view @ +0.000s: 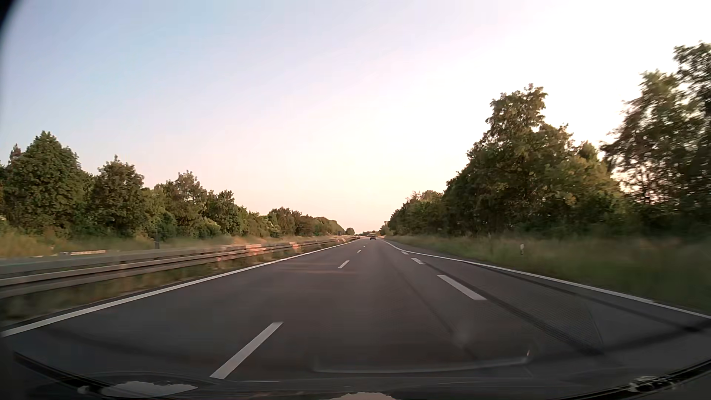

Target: Follow the waypoints while adhering to traffic rules and regulations

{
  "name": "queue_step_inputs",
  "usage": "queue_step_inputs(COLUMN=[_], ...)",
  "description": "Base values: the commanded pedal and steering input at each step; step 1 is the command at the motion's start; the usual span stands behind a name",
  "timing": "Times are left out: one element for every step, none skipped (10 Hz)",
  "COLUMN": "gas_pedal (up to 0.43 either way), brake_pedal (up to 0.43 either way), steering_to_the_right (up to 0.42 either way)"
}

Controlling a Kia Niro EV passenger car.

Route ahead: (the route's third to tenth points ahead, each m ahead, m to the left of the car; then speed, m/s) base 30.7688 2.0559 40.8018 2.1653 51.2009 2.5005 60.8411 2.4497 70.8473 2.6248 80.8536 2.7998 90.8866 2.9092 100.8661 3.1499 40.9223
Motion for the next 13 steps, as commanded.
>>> queue_step_inputs(gas_pedal=[0.488,0.488,0.488,0.488,0.488,0.488,0.488,0.488,0.488,0.488,0.488,0.488,0.488], brake_pedal=[0.018,0.018,0.018,0.018,0.018,0.018,0.018,0.018,0.018,0.012,0.018,0.018,0.018], steering_to_the_right=[-0.002,-0.003,-0.003,-0.003,-0.003,-0.003,-0.003,-0.003,-0.004,-0.005,-0.005,-0.005,-0.005])
